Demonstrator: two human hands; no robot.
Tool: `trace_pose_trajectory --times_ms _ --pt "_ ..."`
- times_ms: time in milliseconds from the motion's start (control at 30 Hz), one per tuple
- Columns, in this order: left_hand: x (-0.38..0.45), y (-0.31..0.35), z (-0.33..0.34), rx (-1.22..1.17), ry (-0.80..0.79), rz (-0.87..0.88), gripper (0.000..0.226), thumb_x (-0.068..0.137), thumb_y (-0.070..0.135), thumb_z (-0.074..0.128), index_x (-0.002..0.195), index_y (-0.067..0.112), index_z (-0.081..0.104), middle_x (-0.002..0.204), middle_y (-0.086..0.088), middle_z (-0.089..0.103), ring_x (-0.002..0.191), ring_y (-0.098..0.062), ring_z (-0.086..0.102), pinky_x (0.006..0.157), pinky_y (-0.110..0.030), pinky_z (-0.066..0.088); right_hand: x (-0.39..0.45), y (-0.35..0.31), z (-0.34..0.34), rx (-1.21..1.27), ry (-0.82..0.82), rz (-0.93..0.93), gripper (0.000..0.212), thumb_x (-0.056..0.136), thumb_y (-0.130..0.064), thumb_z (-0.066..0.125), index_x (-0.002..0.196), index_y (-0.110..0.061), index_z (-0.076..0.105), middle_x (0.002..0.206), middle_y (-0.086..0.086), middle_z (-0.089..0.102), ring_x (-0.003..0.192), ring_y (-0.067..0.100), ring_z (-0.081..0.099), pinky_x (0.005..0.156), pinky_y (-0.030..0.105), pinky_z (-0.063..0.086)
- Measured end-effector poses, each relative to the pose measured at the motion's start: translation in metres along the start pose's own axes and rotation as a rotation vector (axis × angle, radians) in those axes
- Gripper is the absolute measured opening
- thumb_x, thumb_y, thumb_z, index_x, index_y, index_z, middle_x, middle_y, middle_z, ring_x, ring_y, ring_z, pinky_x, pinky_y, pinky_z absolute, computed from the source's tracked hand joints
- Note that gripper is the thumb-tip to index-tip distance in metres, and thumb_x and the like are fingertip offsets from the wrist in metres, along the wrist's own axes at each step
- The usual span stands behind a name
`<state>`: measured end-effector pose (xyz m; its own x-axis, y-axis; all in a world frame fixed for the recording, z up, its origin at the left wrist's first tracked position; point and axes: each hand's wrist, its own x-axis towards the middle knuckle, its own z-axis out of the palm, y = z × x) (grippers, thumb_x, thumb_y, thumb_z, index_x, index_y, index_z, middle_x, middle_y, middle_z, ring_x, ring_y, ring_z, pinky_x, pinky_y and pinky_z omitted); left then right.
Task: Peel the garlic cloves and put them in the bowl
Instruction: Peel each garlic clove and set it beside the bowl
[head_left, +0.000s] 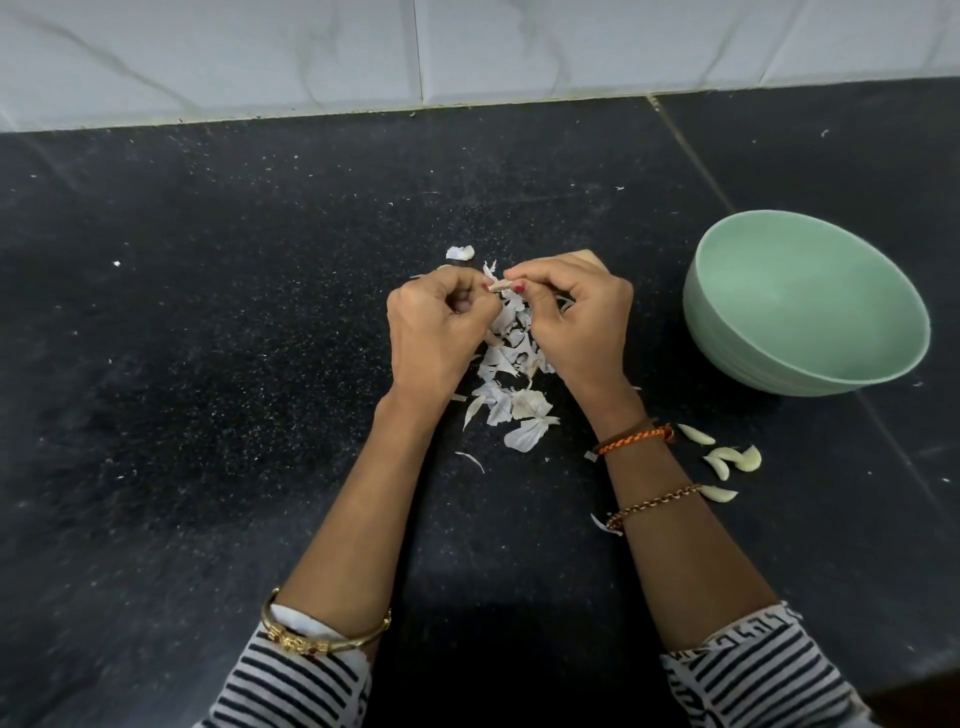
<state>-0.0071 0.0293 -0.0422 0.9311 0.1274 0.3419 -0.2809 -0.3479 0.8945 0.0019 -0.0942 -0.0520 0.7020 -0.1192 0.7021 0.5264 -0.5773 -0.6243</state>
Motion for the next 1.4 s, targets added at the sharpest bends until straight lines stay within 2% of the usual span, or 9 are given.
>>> trace_pose_trajectory --times_ms 200,400,500,600,700,767,867,1267,1400 --pt "0.002 0.012 -0.001 -0.418 -0.046 -0.257 0.020 0.083 -0.005 0.059 0.070 0.009 0.066 0.051 0.006 0.061 0.046 -0.001 0.048 0.049 -0.012 0.039 0.006 -0.005 -0.007 0.500 -0.096 0.371 0.018 0.079 0.006 0.064 0.090 -0.006 0.069 0.072 -0.012 0.068 0.074 0.004 0.065 0.070 0.020 0.053" --pt "0.001 0.017 0.005 -0.545 -0.073 -0.307 0.020 0.083 -0.006 0.057 0.071 0.006 0.066 0.049 0.009 0.058 0.048 -0.001 0.045 0.050 -0.014 0.040 0.008 -0.024 -0.001 1.086 -0.105 0.747 0.048 0.087 0.011 0.046 0.058 -0.016 0.073 0.060 -0.005 0.065 0.058 0.001 0.058 0.060 0.013 0.047" --pt "0.002 0.014 0.002 -0.495 -0.015 -0.313 0.022 0.083 -0.005 0.058 0.065 0.006 0.063 0.047 0.011 0.057 0.045 0.002 0.045 0.049 -0.013 0.040 0.014 -0.027 -0.006 1.340 0.002 0.851 0.043 0.086 0.006 0.042 0.059 -0.015 0.069 0.059 -0.006 0.060 0.057 0.003 0.052 0.056 0.014 0.041" --pt "0.001 0.007 -0.001 -0.375 0.041 -0.208 0.026 0.081 0.004 0.056 0.056 -0.004 0.053 0.048 0.005 0.047 0.047 -0.002 0.037 0.049 -0.018 0.035 0.017 -0.025 -0.010 1.202 0.050 0.834 0.030 0.090 0.006 0.044 0.075 -0.010 0.065 0.063 -0.005 0.064 0.060 0.002 0.054 0.057 0.014 0.040" --pt "-0.004 0.007 0.003 -0.282 0.001 -0.083 0.034 0.079 0.019 0.058 0.052 0.002 0.047 0.046 0.006 0.045 0.046 -0.002 0.036 0.049 -0.017 0.032 0.012 -0.027 -0.005 0.961 0.007 0.817 0.020 0.088 0.001 0.054 0.081 -0.011 0.068 0.068 -0.004 0.068 0.063 0.003 0.052 0.059 0.014 0.043" --pt "-0.004 0.005 0.005 -0.240 -0.018 -0.023 0.029 0.079 0.025 0.062 0.061 0.003 0.058 0.055 -0.003 0.054 0.052 -0.007 0.044 0.053 -0.021 0.038 0.011 -0.027 -0.004 0.850 -0.005 0.803 0.016 0.086 -0.001 0.059 0.082 -0.012 0.070 0.070 -0.003 0.068 0.064 0.005 0.049 0.060 0.014 0.044" --pt "-0.001 0.002 0.002 -0.308 0.000 -0.042 0.008 0.080 0.013 0.066 0.086 0.015 0.069 0.073 0.004 0.064 0.064 -0.006 0.053 0.064 -0.021 0.045 0.010 -0.027 -0.006 0.713 -0.027 0.767 0.014 0.085 -0.003 0.062 0.078 -0.012 0.071 0.070 -0.005 0.069 0.063 0.002 0.054 0.060 0.014 0.045" --pt "0.001 0.000 -0.002 -0.368 0.122 -0.039 0.004 0.084 0.010 0.066 0.084 0.014 0.068 0.073 0.007 0.065 0.064 -0.011 0.054 0.058 -0.023 0.048 0.009 -0.028 -0.008 0.597 -0.206 0.700 0.007 0.085 -0.005 0.063 0.082 -0.009 0.069 0.065 -0.009 0.068 0.061 -0.005 0.060 0.057 0.011 0.043" --pt "0.003 -0.004 -0.002 -0.256 0.011 0.003 0.011 0.088 0.018 0.058 0.088 0.009 0.063 0.074 0.006 0.061 0.062 -0.002 0.051 0.059 -0.019 0.045 0.010 -0.026 -0.010 0.634 -0.283 0.743 0.011 0.085 -0.005 0.063 0.077 -0.011 0.067 0.066 -0.007 0.068 0.059 -0.002 0.056 0.056 0.013 0.042"
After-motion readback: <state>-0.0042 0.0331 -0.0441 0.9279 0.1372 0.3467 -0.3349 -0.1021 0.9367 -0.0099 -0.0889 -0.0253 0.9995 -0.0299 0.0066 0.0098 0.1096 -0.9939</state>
